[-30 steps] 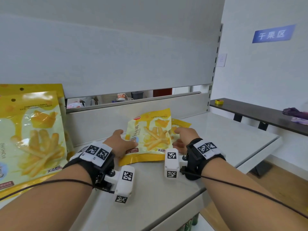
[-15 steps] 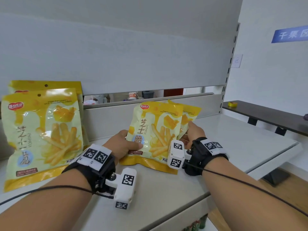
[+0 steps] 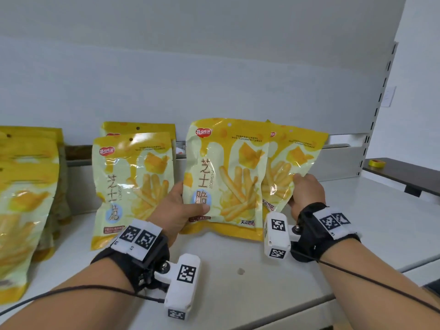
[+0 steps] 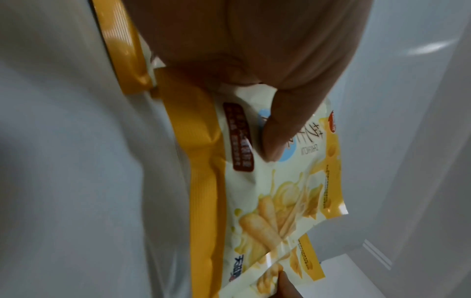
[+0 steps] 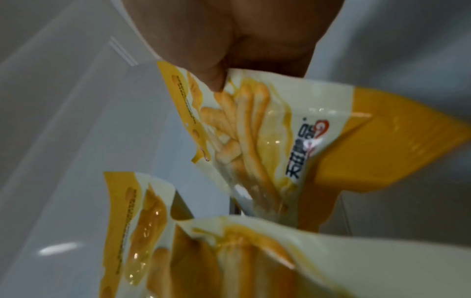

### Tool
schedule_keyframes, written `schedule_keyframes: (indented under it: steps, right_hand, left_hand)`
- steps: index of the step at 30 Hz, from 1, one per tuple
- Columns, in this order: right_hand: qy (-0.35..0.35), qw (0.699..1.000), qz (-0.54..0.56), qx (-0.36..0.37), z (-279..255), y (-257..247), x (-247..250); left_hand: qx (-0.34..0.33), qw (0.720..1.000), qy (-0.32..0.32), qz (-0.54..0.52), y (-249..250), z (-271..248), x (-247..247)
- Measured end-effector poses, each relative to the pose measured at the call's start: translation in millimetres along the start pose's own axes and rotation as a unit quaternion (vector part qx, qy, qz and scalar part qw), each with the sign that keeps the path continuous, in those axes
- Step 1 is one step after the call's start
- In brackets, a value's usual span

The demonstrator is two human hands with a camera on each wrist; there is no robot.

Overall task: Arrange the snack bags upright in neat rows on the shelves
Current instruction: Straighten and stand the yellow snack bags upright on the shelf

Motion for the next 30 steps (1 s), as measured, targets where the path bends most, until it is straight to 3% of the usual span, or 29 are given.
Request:
schedule_keyframes:
  steps: [5, 9, 21, 30]
  right_hand:
    - [-0.060, 0.997, 0.014, 0.044, -35.8, -23.3, -45.8]
    - [-0.112, 0.991, -0.020, 0.074, -66.6, -34.3, -82.8]
    - [-0.270, 0.962, 0.043, -0.002, -122.8, 0.9, -193.7]
    - [-0.300, 0.954, -0.010, -0.017, -128.3, 25.6, -211.2]
  left_hand:
    - [-0.031, 0.999, -0.023, -0.032, 20.1, -22.4, 39.9]
    - [-0.050, 0.998, -0.003, -0.047, 27.9, -36.3, 75.1]
    - [-0.045, 0.997, 0.060, -0.020, 25.0, -73.7, 147.3]
    - [0.018, 0.993, 0.097, 0.066, -0.3, -76.6, 162.5]
Point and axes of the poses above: each hand's wrist, its own z-axis towards the middle knuckle, its own x-axis out of the back of the hand, y = z × x, the point moved 9 cm from there along z, towards the middle knuckle, and after that the axes turned 1 degree about -z, right-handed, at the moved point
